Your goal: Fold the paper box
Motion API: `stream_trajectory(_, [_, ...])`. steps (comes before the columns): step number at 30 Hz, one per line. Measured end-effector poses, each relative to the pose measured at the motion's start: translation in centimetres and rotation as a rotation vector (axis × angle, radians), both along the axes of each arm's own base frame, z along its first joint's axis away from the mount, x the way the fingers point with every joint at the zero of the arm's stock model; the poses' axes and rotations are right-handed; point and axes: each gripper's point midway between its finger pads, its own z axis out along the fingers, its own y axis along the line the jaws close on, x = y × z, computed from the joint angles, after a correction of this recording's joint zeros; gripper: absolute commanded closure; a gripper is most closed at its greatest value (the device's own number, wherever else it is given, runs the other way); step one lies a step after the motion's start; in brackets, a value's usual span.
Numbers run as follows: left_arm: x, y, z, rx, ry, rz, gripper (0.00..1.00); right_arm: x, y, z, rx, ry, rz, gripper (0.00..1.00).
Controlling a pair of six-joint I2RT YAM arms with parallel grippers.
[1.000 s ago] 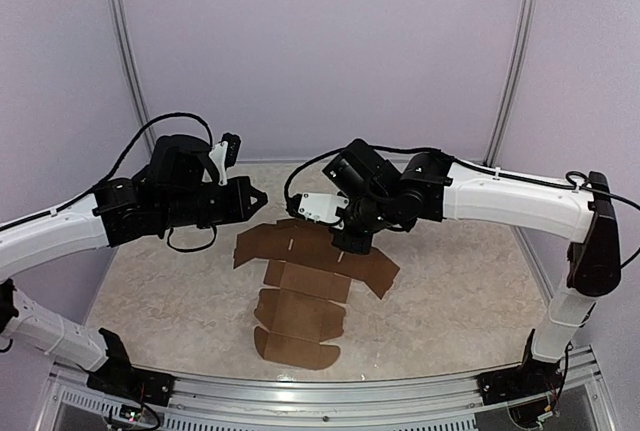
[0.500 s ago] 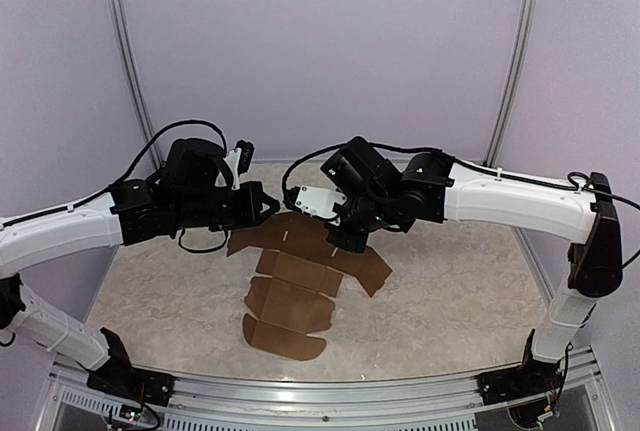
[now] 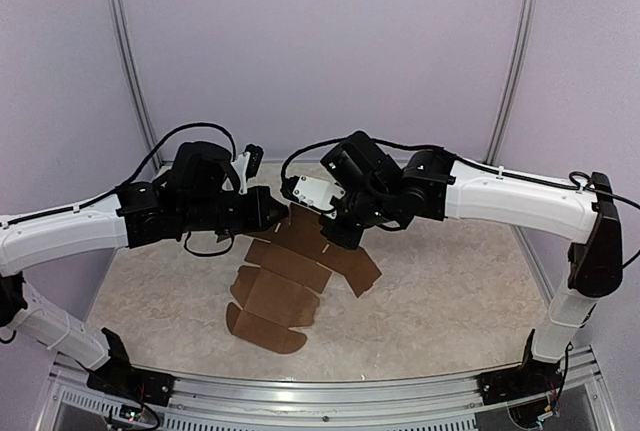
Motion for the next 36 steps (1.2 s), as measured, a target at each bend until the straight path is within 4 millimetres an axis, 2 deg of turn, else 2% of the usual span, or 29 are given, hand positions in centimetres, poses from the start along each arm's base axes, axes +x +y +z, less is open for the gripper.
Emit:
stream_trajectory(16, [-0.1,-1.9,0.6,-0.075,0.007,-0.055,1.00,-0.9,0.6,0.9,0.091,0.058,-0.007,1.00])
stream_trajectory(25, [0.0,-2.0,0.6,-0.076,0.000,-0.055,1.00,-0.9,0.5,2.0,0.127,0.047,-0.010,1.00])
stream_trajectory(31, [0.0,-1.0,0.2,-0.040,-0.005,-0.034,1.00,-0.6,0.2,1.9,0.124,0.053,-0.004,1.00])
stream_trajectory(36, [-0.3,2.0,-0.1,0.000,-0.020,0.017,0.97,-0.1,-0.6,1.3,0.106,0.103,0.012,1.00])
